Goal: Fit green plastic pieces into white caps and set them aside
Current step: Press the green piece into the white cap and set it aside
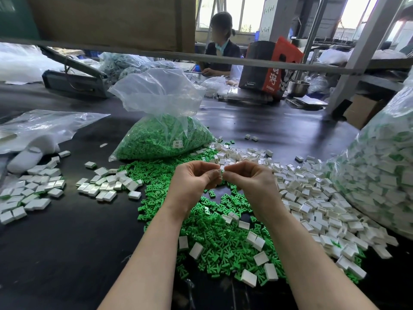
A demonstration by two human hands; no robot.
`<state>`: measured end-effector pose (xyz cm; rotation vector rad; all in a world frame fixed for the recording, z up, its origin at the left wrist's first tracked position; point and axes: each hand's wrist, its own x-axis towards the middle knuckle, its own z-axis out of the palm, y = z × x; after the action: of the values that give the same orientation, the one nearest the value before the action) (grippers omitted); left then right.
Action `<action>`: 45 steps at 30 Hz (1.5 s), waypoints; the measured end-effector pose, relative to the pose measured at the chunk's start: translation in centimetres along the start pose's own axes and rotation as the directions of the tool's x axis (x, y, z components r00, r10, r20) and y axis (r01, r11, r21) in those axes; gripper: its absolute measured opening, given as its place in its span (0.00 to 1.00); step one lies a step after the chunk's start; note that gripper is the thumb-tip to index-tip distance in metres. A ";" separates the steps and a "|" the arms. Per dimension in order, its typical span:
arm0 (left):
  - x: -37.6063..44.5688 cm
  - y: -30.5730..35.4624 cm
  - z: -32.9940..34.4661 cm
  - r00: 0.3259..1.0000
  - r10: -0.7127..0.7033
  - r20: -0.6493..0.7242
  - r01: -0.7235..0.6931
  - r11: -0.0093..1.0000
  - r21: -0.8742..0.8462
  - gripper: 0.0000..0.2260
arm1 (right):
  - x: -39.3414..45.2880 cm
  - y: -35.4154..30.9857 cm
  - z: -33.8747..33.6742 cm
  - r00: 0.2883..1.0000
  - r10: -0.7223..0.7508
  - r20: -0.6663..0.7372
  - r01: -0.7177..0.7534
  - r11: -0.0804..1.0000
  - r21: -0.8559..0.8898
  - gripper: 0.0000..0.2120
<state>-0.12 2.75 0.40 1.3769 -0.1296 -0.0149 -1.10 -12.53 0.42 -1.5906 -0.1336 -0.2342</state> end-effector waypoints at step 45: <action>0.1 -0.5 -0.9 0.976 0.121 0.180 -0.196 0.847 0.494 0.08 | -0.2 1.2 -1.0 0.980 0.039 0.197 0.032 0.937 -0.348 0.03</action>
<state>0.10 3.54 -0.22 1.8954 -0.3912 0.0653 -1.07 -13.57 -0.74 -1.9693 -0.2572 -0.0950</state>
